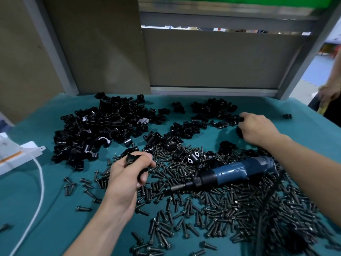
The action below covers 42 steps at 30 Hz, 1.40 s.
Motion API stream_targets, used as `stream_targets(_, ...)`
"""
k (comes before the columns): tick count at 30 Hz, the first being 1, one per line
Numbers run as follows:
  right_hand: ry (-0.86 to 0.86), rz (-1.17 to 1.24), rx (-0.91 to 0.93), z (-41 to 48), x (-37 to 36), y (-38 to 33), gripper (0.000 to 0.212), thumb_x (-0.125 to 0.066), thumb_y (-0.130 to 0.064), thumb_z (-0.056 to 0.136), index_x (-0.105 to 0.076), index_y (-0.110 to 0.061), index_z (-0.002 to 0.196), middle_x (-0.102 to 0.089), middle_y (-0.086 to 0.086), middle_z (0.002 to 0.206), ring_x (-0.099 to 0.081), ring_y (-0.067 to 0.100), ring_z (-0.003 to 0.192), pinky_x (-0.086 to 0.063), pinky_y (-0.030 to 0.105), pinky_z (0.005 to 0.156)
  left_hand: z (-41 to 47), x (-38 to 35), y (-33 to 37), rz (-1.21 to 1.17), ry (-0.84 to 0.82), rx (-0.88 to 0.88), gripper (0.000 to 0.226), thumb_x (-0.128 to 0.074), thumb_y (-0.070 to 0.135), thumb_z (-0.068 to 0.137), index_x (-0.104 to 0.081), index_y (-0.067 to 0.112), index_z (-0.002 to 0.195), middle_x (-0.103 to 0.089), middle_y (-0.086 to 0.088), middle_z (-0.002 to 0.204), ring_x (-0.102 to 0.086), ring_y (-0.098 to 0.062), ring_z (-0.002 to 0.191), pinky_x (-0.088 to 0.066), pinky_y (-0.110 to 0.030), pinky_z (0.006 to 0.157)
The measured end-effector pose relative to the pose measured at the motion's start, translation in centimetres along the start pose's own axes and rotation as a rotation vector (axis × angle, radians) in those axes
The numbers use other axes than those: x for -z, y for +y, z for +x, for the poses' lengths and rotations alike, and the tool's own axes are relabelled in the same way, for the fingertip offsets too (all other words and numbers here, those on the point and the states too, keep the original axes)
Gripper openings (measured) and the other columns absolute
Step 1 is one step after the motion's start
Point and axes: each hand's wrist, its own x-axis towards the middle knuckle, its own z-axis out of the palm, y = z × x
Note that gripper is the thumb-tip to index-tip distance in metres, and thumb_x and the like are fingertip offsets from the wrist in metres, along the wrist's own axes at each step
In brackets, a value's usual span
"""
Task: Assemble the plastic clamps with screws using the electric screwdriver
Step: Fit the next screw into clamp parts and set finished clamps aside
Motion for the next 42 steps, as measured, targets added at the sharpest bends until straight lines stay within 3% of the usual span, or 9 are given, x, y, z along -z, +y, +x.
stream_targets(3, 0.003, 0.432, 0.008, -3.0, 0.7, -4.6, 0.024, -0.048, -0.024, 0.108, -0.053, -0.022, 0.132, -0.072, 0.008, 0.098, -0.063, 0.02, 0.062, -0.045, 0.024, 0.043, 0.0, -0.2, -0.1, 0.058, 0.029, -0.016, 0.019, -0.074, 0.016, 0.088, -0.077, 0.024, 0.07, -0.066, -0.009, 0.08, -0.044, -0.008, 0.052, -0.037, -0.024, 0.054)
stream_targets(6, -0.096, 0.626, 0.131, -7.2, 0.4, -9.3, 0.006, -0.054, -0.028, 0.105, -0.057, -0.032, 0.107, -0.076, -0.004, 0.074, -0.064, 0.008, 0.054, -0.048, 0.023, 0.042, 0.0, -0.2, -0.3, 0.087, 0.051, -0.046, 0.004, -0.082, 0.026, 0.08, -0.079, 0.027, 0.078, -0.061, -0.01, 0.078, -0.047, -0.008, 0.054, -0.039, -0.03, 0.063)
stream_targets(9, -0.212, 0.548, 0.253, -10.1, -0.6, -12.6, 0.005, -0.071, -0.035, 0.095, -0.072, -0.04, 0.097, -0.073, -0.008, 0.074, -0.062, 0.003, 0.049, -0.044, 0.019, 0.04, 0.0, 0.0, -0.7, 0.106, 0.044, -0.064, 0.017, -0.078, 0.014, 0.088, -0.078, 0.031, 0.086, -0.062, 0.003, 0.074, -0.051, -0.007, 0.06, -0.042, -0.027, 0.065)
stream_targets(17, -0.262, 0.406, 0.288, -11.5, -2.9, -15.4, 0.029, -0.07, -0.026, 0.097, -0.072, -0.038, 0.124, -0.073, 0.004, 0.119, -0.065, 0.02, 0.08, -0.055, 0.029, 0.074, 0.6, 0.6, -0.7, 0.175, -0.054, -0.054, 0.029, -0.069, 0.013, 0.099, -0.073, 0.041, 0.09, -0.071, 0.003, 0.085, -0.055, -0.006, 0.066, -0.045, -0.028, 0.064)
stream_targets(22, -0.045, 0.261, 0.184, -12.3, -2.4, -15.1, 0.036, -0.07, -0.018, 0.093, -0.067, -0.037, 0.124, -0.075, 0.0, 0.104, -0.068, 0.026, 0.088, -0.056, 0.035, 0.077, 1.0, 1.3, -0.7, 0.132, 0.013, -0.024, 0.024, -0.073, 0.011, 0.096, -0.071, 0.034, 0.101, -0.073, -0.011, 0.091, -0.057, -0.006, 0.06, -0.047, -0.021, 0.055)
stream_targets(25, 0.071, 0.171, 0.134, -13.5, -2.5, -15.2, 0.015, -0.067, -0.015, 0.09, -0.066, -0.028, 0.099, -0.067, -0.005, 0.078, -0.062, 0.025, 0.076, -0.042, 0.032, 0.066, 1.4, 1.5, -0.7, 0.072, 0.044, -0.016, 0.026, -0.071, 0.01, 0.097, -0.064, 0.027, 0.115, -0.075, -0.012, 0.093, -0.057, -0.006, 0.059, -0.047, -0.019, 0.052)
stream_targets(32, -0.242, 0.079, 0.062, -13.7, -0.7, -16.7, 0.022, -0.067, -0.012, 0.086, -0.047, -0.013, 0.076, -0.05, 0.004, 0.075, -0.048, 0.02, 0.063, -0.041, 0.034, 0.061, 1.1, 1.4, -0.9, 0.075, 0.058, -0.007, 0.024, -0.074, 0.011, 0.095, -0.065, 0.024, 0.113, -0.073, 0.001, 0.083, -0.059, -0.007, 0.062, -0.048, -0.021, 0.056)
stream_targets(37, -0.272, 0.007, 0.138, -13.9, -0.2, -17.6, 0.03, -0.063, -0.002, 0.087, -0.037, -0.012, 0.074, -0.042, 0.006, 0.074, -0.049, 0.025, 0.068, -0.044, 0.036, 0.066, 0.6, 1.1, -0.7, 0.198, -0.005, -0.035, 0.027, -0.081, 0.004, 0.085, -0.075, 0.03, 0.087, -0.08, 0.0, 0.091, -0.065, -0.005, 0.069, -0.051, -0.021, 0.061)
stream_targets(42, -0.266, 0.037, 0.126, -14.3, -0.5, -17.5, 0.032, -0.062, -0.001, 0.087, -0.036, -0.011, 0.072, -0.042, 0.008, 0.071, -0.047, 0.025, 0.068, -0.045, 0.036, 0.066, 0.6, 1.1, -0.6, 0.184, -0.023, -0.02, 0.019, -0.081, 0.003, 0.086, -0.072, 0.016, 0.096, -0.078, -0.003, 0.088, -0.063, -0.008, 0.066, -0.05, -0.024, 0.059)
